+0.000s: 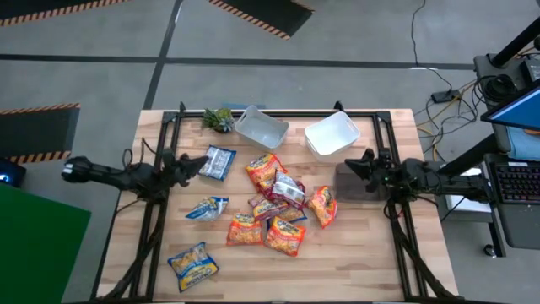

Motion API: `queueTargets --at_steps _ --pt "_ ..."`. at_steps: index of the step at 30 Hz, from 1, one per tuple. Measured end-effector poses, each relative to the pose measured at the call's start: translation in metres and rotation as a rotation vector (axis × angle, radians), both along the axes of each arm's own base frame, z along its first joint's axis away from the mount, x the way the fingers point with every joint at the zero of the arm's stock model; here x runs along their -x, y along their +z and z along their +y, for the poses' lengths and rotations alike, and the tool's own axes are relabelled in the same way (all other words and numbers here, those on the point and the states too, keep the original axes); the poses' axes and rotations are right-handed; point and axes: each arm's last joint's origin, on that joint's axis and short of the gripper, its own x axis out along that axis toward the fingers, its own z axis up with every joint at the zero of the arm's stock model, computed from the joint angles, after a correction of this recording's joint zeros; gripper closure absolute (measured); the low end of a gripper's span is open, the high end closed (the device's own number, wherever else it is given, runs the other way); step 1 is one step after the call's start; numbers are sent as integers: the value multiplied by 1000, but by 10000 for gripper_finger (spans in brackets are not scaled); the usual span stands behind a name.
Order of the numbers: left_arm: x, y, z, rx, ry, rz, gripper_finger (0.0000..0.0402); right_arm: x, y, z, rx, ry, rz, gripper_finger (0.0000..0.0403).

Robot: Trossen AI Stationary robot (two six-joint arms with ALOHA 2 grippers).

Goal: Sort Maruchan noodles
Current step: Put the red noodle pack into the gray bin

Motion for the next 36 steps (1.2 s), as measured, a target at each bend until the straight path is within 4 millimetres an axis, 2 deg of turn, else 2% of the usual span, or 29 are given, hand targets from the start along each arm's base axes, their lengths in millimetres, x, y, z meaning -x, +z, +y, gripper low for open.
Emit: queueTargets --at_steps 5,9,14,19,23,26,29,32,34,36 --pt "-8 17 -5 -114 -91 -143 402 1 7 0 34 -5 -66 385" --pt "-22 30 -9 -164 -107 -134 402 3 12 0 41 -8 -123 385" --pt "-57 47 -15 -201 -101 -20 402 5 19 0 74 -24 -179 385" --pt "-102 70 -24 -219 -89 80 402 6 30 0 118 -27 -174 385" --pt "-137 87 -22 -219 32 332 402 2 27 0 121 -23 -63 385" --pt "-155 96 -15 -268 70 647 402 -1 20 0 96 -13 42 385" --pt "-167 95 -11 -330 47 972 402 -3 9 0 32 6 144 385" --pt "-180 85 -14 -475 -68 1215 402 -4 4 0 4 16 193 385" --pt "-191 74 -18 -591 -220 1290 402 -4 3 0 7 15 195 385" --pt "-204 62 -23 -685 -380 1292 402 -4 5 0 34 14 190 385"
